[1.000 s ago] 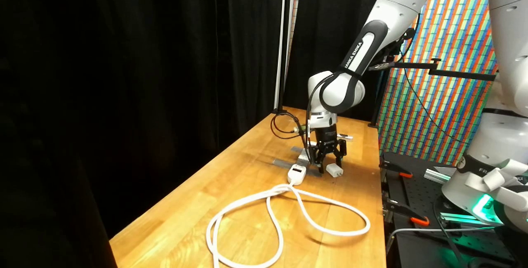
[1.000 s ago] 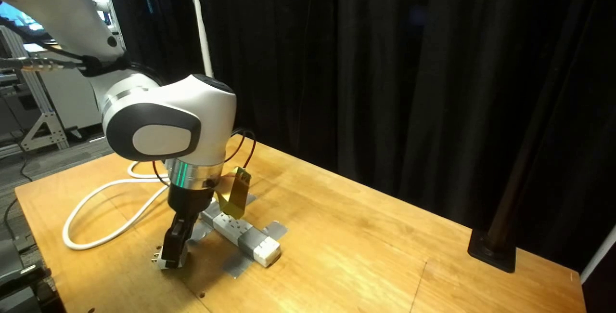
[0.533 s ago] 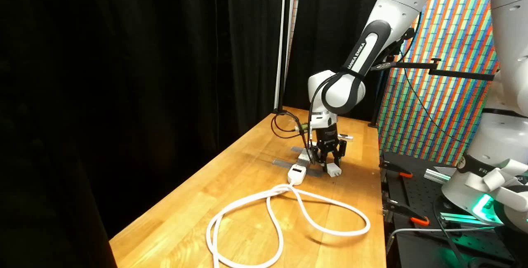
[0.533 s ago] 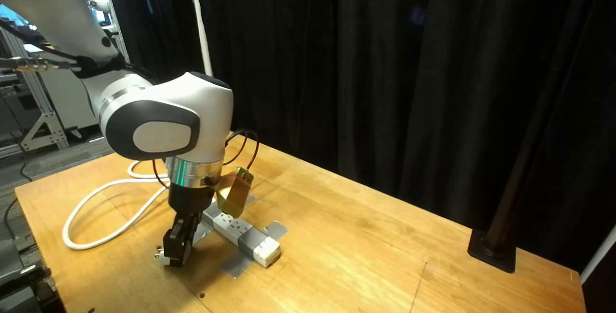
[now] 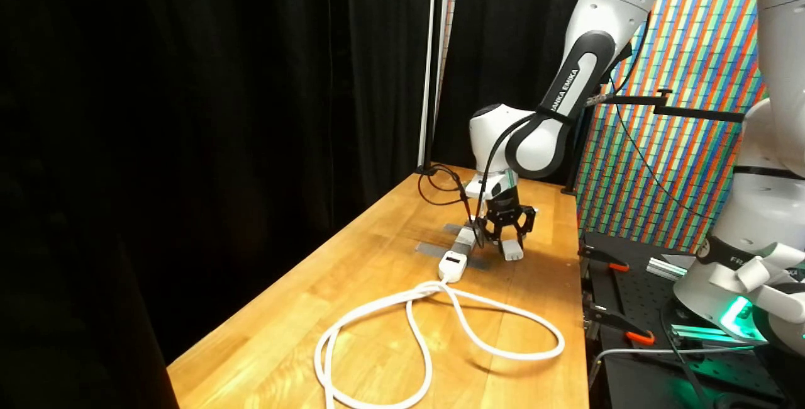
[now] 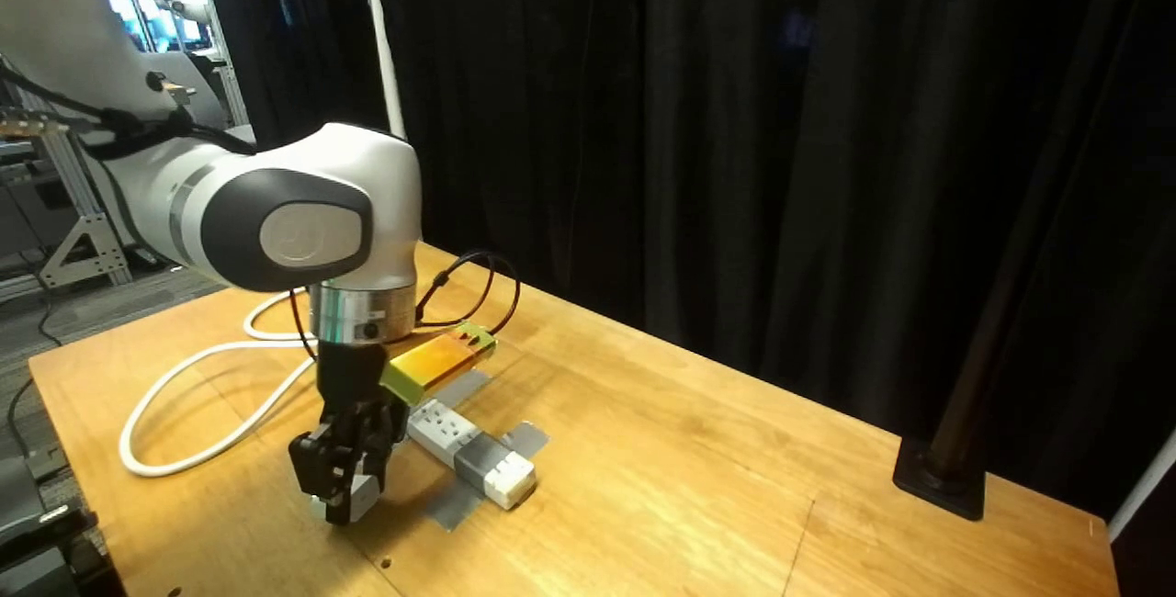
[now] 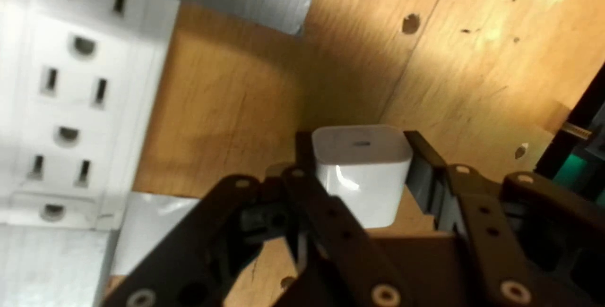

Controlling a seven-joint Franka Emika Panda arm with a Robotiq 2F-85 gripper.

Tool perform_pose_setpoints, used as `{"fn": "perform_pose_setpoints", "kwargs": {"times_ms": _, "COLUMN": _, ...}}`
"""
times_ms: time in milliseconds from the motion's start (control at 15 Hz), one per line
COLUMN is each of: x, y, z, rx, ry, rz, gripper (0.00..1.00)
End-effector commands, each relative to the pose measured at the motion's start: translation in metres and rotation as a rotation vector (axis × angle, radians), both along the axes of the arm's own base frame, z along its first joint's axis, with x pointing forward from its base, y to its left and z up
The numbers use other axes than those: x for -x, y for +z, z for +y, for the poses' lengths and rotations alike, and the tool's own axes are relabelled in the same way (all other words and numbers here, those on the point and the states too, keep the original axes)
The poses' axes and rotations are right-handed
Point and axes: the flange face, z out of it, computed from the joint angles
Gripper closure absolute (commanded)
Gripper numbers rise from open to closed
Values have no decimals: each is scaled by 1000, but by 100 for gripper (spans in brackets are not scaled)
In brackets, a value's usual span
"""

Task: Plug the charger head into the extension cable

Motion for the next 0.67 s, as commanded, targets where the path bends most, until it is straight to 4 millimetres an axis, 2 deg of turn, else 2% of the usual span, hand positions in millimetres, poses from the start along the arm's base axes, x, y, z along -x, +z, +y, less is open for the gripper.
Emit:
{"fn": "perform_pose_setpoints", "kwargs": {"times_ms": 0, "x": 8, "y": 34, "z": 2, "rx": 135, "ry": -149, "rz": -34, "gripper": 77}}
{"fn": "perform_pose_setpoints", "kwargs": {"times_ms": 267, "x": 2, "y": 59, "z": 16, "rx": 271, "ry": -337, "rz": -68, "gripper": 77}}
{"fn": "perform_pose_setpoints", "kwargs": {"times_ms": 600, "x": -16, "y": 83, "z": 42, "rx": 399, "ry": -592, "rz": -120, "gripper": 77}}
